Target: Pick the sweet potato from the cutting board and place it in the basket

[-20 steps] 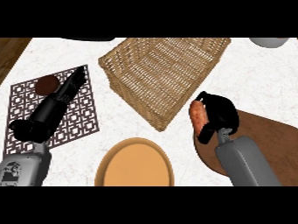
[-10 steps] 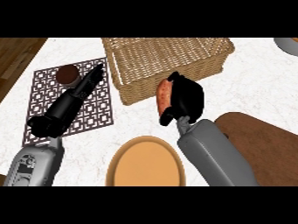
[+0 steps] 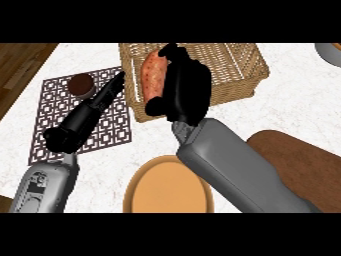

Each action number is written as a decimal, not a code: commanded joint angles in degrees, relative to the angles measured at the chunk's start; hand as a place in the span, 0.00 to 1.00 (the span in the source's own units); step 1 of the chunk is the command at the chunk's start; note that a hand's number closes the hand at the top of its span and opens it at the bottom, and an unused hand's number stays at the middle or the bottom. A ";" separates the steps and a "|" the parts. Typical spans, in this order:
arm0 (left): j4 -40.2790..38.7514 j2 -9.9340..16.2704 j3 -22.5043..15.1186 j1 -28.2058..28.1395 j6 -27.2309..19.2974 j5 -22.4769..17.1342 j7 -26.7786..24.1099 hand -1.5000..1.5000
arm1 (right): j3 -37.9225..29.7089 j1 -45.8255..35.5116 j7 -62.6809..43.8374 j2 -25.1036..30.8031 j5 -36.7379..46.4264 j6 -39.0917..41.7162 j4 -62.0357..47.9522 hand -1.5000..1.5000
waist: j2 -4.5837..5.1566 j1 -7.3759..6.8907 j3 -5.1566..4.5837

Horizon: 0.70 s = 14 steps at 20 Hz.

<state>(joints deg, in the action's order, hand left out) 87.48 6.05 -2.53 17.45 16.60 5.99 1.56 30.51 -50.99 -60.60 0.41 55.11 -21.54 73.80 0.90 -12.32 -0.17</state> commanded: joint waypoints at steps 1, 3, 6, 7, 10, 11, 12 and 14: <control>-0.99 -0.57 -0.35 -0.07 -0.18 0.19 -0.50 0.50 | 1.04 -7.68 -11.54 -0.39 1.33 -8.40 -0.51 1.00 | -0.38 0.85 -0.16; -0.47 0.29 1.07 0.87 -0.63 -0.06 0.87 0.50 | 1.44 -9.80 -14.43 -0.38 1.55 -8.29 -1.91 1.00 | -0.73 1.13 -0.16; -1.24 -0.04 0.57 0.86 -0.43 0.11 0.36 0.50 | 0.17 -13.69 -16.99 -0.38 2.12 -7.89 -4.94 1.00 | -0.57 1.76 -0.25; -2.13 -0.06 0.82 0.54 -1.06 0.61 -0.05 0.50 | 1.65 -14.50 -18.39 -0.38 2.94 -7.00 -5.81 1.00 | -0.65 2.43 -0.31; -1.34 0.10 1.42 1.09 -1.32 0.29 0.42 0.50 | 0.77 -17.94 -20.18 -0.38 4.14 -6.60 -10.69 1.00 | -0.55 2.39 -0.28; -2.63 1.05 1.15 -0.17 -1.06 1.45 -0.95 0.50 | -0.60 -19.50 -20.42 -0.38 3.88 -6.69 -11.76 1.00 | -0.21 2.50 -0.32; -3.19 0.82 2.84 1.44 -1.33 -0.08 -0.70 0.50 | -2.27 -21.42 -20.35 -0.38 3.69 -6.32 -13.33 1.00 | -0.01 3.28 -0.31; -2.78 0.41 1.75 0.25 -1.77 1.00 -1.03 0.50 | -2.49 -22.49 -21.31 -0.37 3.93 -8.07 -15.90 1.00 | 0.02 3.16 -0.25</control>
<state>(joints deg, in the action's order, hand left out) 85.42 6.48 -1.05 17.90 15.41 6.52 1.15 28.96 -69.14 -67.94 0.63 58.52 -25.81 61.95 0.62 -9.89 -0.45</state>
